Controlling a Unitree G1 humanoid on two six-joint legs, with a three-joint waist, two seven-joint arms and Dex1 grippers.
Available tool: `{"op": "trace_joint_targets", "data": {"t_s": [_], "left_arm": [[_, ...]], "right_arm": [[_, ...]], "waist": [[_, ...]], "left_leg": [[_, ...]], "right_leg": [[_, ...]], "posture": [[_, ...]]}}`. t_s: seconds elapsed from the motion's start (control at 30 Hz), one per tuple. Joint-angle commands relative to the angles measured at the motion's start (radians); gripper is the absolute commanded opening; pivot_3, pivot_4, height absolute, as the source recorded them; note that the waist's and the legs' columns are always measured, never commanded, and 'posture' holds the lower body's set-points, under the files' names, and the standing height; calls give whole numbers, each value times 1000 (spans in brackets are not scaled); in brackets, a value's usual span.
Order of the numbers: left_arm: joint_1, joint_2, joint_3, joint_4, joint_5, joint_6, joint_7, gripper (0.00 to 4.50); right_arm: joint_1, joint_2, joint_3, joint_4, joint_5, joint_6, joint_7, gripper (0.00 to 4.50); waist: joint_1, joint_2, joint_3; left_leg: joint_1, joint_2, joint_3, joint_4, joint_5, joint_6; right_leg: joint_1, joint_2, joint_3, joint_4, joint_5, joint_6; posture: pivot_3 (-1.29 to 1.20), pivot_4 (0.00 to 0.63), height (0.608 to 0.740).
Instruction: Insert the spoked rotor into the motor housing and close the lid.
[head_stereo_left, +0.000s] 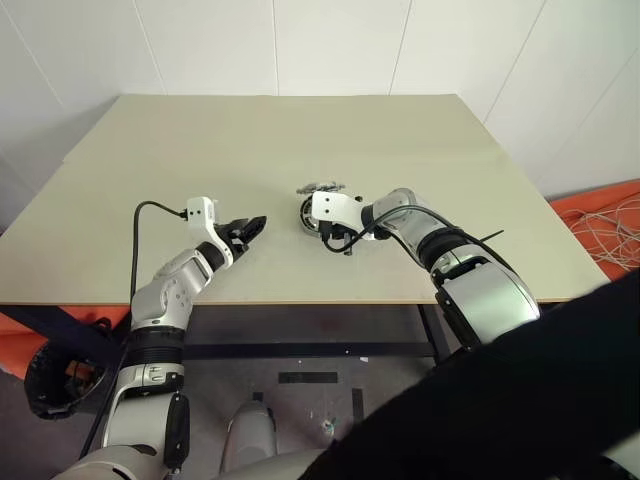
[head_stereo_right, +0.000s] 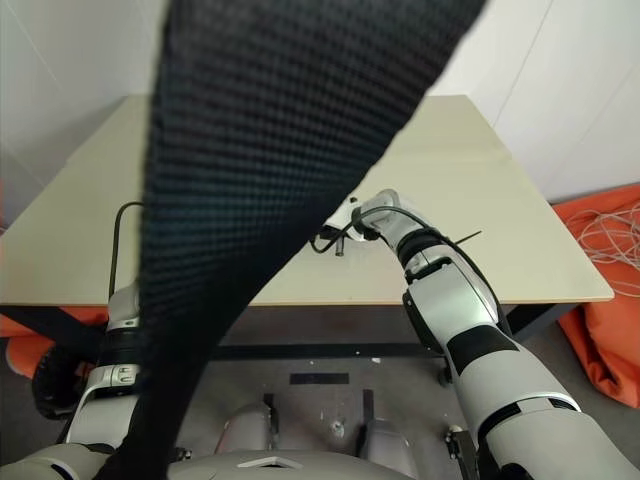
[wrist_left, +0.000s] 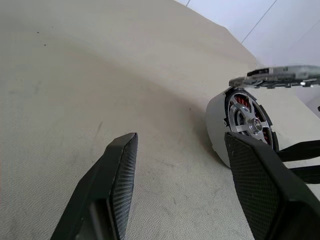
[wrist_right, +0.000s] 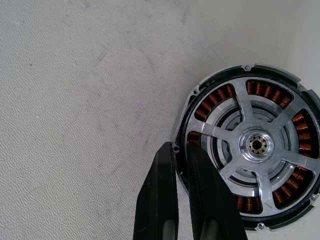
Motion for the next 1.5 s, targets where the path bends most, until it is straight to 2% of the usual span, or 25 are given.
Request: {"op": "trace_joint_targets", "data": {"t_s": [0.03, 0.23, 0.37, 0.5, 0.77, 0.87, 0.97, 1.03, 1.27, 1.37, 1.5], "left_arm": [[-9, 3, 2, -39, -7, -9, -3, 2985], [-5, -3, 1, -44, -7, -9, 0, 2985], [1, -7, 0, -48, -7, -10, 2, 2985], [7, -12, 0, -49, -8, -12, 1, 2985], [6, -23, -6, -45, -6, -15, 1, 2985], [6, -23, -6, -45, -5, -15, 1, 2985], [9, -20, -3, -49, -6, -13, 1, 2985], [12, -18, -3, -54, -6, -11, 1, 2985], [26, -17, -2, -73, -8, -5, 8, 2985], [30, -18, -1, -76, -8, -3, 11, 2985], [35, -21, -2, -82, -8, -1, 13, 2985]], "right_arm": [[-25, -20, -27, -15, 13, 9, -19, 13], [-18, -20, -65, -40, 60, 26, 53, 13], [14, -30, -108, -125, 139, 72, 239, 13], [93, -64, -103, -320, 189, 161, 385, 13], [227, -83, -72, -658, 199, 440, 406, 13], [232, -31, -87, -702, 206, 626, 322, 13], [194, 54, -137, -648, 228, 851, 175, 13], [178, 85, -154, -612, 231, 922, 101, 13], [77, 156, -279, -410, 298, 1071, -189, 13], [28, 161, -350, -307, 345, 1098, -318, 13], [1, 158, -376, -240, 373, 1079, -393, 13]], "waist": [[0, 0, 0], [1, 0, 0], [0, 0, 0], [2, 0, 0], [4, 0, 0], [2, 0, 0], [-4, 0, 0], [-3, 0, 0], [0, 0, 1], [8, 1, 1], [19, 3, 3]], "left_leg": [[0, 0, 0, 0, 0, 0], [-1, 0, 0, 0, 0, 0], [-4, 0, 0, 0, 0, 1], [-11, 0, 0, 3, 1, 6], [-14, 1, 0, 14, -2, 5], [-12, 1, 0, 14, 0, 4], [-9, 1, 0, 14, 2, 2], [-7, 1, -1, 12, 3, 0], [11, -1, 0, -1, 6, -5], [17, -1, 0, -9, 6, -5], [22, -1, -1, -13, 6, -6]], "right_leg": [[0, 0, 0, 0, 0, 0], [0, 0, 0, 0, 0, 0], [-3, 0, 0, -1, 0, 0], [-9, 0, -2, 0, 0, 0], [-13, 0, -1, 12, 0, 0], [-13, 0, 0, 15, 0, 0], [-13, 0, 1, 17, 1, -2], [-12, 0, 1, 17, 2, -4], [-2, -2, 4, 16, 3, -5], [1, -2, 3, 15, 0, 1], [1, -3, 3, 15, 0, 0]], "posture": [[0, 0, 740], [0, 0, 740], [0, 0, 740], [0, 0, 740], [0, 0, 740], [0, 0, 740], [0, 0, 740], [0, 0, 740], [0, 0, 740], [0, 0, 740], [0, 0, 740]]}}
